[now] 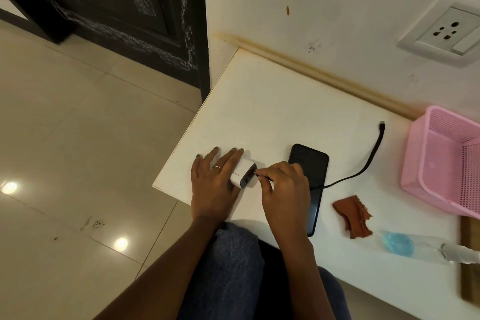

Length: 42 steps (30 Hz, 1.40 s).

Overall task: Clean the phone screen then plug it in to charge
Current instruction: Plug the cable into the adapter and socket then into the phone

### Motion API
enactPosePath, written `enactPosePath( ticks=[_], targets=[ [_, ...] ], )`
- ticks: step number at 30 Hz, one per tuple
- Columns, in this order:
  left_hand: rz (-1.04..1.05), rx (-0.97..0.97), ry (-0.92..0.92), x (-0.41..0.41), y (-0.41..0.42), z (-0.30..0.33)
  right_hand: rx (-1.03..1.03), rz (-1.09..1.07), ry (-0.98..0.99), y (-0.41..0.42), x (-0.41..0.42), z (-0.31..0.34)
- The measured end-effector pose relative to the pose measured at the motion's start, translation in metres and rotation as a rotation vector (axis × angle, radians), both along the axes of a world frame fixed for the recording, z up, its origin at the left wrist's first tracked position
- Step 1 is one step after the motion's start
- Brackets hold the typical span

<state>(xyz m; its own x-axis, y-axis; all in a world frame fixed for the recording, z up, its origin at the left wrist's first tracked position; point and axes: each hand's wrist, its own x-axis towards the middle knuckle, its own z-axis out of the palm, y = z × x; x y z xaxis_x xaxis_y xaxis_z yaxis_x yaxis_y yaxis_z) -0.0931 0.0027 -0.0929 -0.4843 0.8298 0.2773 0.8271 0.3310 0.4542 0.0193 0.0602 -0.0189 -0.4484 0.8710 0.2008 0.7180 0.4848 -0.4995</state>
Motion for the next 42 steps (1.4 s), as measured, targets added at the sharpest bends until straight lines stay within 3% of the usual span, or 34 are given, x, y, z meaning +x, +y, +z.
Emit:
enactPosePath(
  ticks=[9, 19, 27, 33, 42],
  targets=[
    [-0.007, -0.006, -0.017, -0.002, -0.001, -0.005, -0.019, 0.010, 0.090, 0.003, 0.001, -0.007],
    [-0.013, -0.013, -0.008, -0.001, -0.001, -0.004, -0.006, 0.009, 0.064, 0.003, -0.004, -0.006],
    [-0.022, -0.033, -0.002, -0.001, -0.001, -0.008, -0.256, -0.109, 0.024, 0.005, -0.008, -0.004],
    [-0.025, -0.048, -0.003, -0.003, 0.000, -0.009, -0.236, -0.014, 0.048, 0.004, -0.008, -0.003],
    [-0.052, -0.096, -0.054, 0.000, -0.003, 0.003, -0.283, 0.139, -0.288, 0.007, -0.002, -0.005]
  ],
)
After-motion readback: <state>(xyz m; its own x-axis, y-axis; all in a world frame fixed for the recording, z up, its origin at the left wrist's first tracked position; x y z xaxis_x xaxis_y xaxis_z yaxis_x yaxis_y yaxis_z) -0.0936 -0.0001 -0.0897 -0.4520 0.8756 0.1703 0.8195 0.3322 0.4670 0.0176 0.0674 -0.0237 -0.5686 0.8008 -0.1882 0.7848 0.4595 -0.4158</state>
